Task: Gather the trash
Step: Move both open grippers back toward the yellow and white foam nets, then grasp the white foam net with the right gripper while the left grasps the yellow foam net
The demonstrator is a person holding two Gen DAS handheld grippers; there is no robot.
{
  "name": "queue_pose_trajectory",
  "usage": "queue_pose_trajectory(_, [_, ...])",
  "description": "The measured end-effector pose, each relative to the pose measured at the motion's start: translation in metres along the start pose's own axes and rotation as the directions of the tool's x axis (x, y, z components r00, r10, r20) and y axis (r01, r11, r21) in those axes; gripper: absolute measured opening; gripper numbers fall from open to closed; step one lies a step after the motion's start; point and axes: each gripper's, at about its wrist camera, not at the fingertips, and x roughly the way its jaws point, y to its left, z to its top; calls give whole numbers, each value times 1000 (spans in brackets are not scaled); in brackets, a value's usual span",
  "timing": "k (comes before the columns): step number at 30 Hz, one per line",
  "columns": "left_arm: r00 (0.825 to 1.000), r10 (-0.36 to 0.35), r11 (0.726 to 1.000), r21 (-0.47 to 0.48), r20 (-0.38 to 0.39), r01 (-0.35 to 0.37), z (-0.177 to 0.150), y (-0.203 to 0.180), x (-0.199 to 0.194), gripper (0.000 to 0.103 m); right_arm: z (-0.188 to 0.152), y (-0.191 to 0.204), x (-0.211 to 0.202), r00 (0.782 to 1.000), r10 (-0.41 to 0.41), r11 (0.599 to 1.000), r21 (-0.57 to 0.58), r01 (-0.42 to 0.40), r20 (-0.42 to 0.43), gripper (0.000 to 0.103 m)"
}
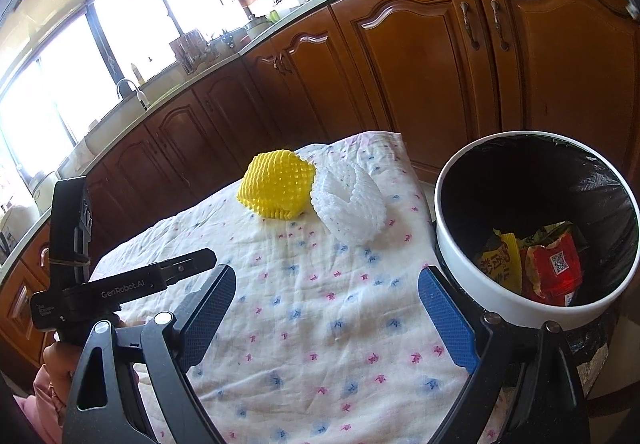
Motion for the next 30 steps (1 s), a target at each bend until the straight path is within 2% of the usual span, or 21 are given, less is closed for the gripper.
queue_pose_trajectory(9, [1000,-15,1000,-2,18,15,31,2,10,62,10,3,19,1000,2,1000,-26,-3,-17,94])
queue_pose_trajectory(15, [999,-28,999,-20,32,29,62,6,33,64,25,5,40,1000,5,999,-49,-7,-24,94])
queue_pose_trajectory(19, [1000,-12,999,-38,11,12,79,12,59,64,37,4,57,999,0,998,-57,-2,-39,93])
queue_pose_trajectory(23, [999,-41,999,-35,-22,40,89,14,81,63,42,3,78,997,-23,997,-79,17,-76,91])
queue_pose_trajectory(26, [997,-63,998,-14,-42,63,91,9,93,59,43,1,90,993,-42,995,-92,32,-108,74])
queue_pose_trajectory(27, [997,-66,998,-3,-49,66,91,8,96,47,42,0,94,992,-49,995,-94,38,-118,66])
queue_pose_trajectory(28, [995,-74,997,9,-60,75,91,7,99,27,42,-2,96,991,-57,994,-95,46,-124,53])
queue_pose_trajectory(29, [993,-89,996,20,-72,90,90,5,102,20,41,-2,97,990,-68,994,-99,55,-124,45])
queue_pose_trajectory(30, [993,-93,995,30,-70,95,89,4,102,19,40,-3,97,989,-72,993,-98,59,-128,32])
